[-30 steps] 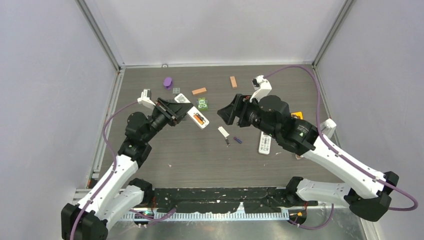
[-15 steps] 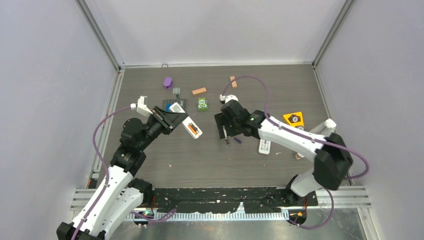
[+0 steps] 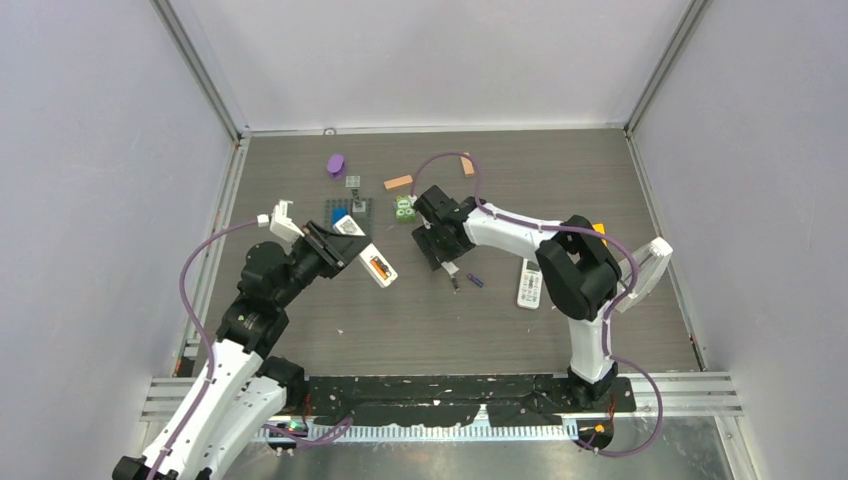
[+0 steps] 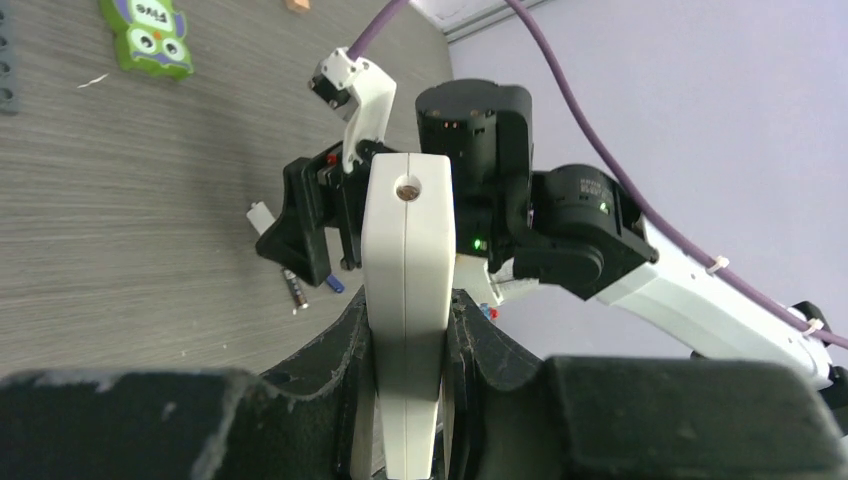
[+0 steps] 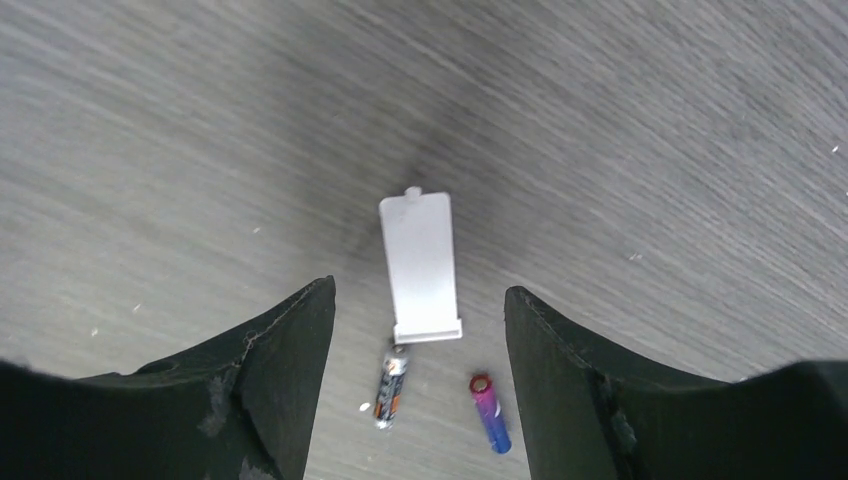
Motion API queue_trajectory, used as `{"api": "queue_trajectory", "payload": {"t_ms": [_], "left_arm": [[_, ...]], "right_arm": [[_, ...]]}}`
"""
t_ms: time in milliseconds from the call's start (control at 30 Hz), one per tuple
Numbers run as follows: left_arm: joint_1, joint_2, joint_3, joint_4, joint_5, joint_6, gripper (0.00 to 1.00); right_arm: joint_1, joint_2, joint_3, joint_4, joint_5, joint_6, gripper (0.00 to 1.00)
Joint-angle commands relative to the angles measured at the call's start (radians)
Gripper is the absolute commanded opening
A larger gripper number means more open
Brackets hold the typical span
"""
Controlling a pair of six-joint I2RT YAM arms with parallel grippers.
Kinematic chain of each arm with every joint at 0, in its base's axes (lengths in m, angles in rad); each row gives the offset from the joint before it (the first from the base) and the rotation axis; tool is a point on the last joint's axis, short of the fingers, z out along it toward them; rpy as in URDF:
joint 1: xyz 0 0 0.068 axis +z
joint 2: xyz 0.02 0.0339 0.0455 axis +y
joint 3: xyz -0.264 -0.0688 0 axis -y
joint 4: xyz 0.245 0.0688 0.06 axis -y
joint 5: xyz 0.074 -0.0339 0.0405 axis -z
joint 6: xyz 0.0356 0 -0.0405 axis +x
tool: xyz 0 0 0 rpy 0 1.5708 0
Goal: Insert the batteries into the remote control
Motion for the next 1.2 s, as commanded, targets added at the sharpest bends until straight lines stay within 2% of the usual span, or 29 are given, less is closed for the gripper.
{"api": "queue_trajectory", "payload": {"t_ms": [0, 233, 467, 600, 767, 1000, 1167], "left_arm": [[0.005, 0.008, -0.016, -0.005, -0.013, 0.047, 0.00], [0.005, 0.078, -0.070, 0.052, 0.002, 0.063, 0.00], [0.003, 0.166, -0.201, 0.254, -0.028, 0.032, 0.00], [-0.021, 0.229, -0.286, 0.430, -0.099, 0.002, 0.03], [-0.112, 0.346, -0.358, 0.586, -0.223, -0.067, 0.09], [-0.155, 0.541, -0.414, 0.744, -0.367, -0.229, 0.09], [-0.163, 0.628, -0.425, 0.803, -0.388, -0.300, 0.19]], "right_arm": [[-0.019, 0.046, 0.082, -0.078, -0.026, -0.032, 0.67], [-0.068, 0.108, 0.120, -0.128, -0.085, 0.001, 0.60], [-0.073, 0.118, 0.102, -0.145, -0.088, 0.023, 0.48], [-0.071, 0.112, 0.090, -0.141, -0.056, 0.035, 0.47], [-0.071, 0.104, 0.058, -0.131, -0.026, 0.059, 0.47], [-0.071, 0.089, 0.011, -0.102, -0.027, 0.098, 0.46], [-0.071, 0.090, 0.009, -0.102, -0.044, 0.098, 0.46]]}}
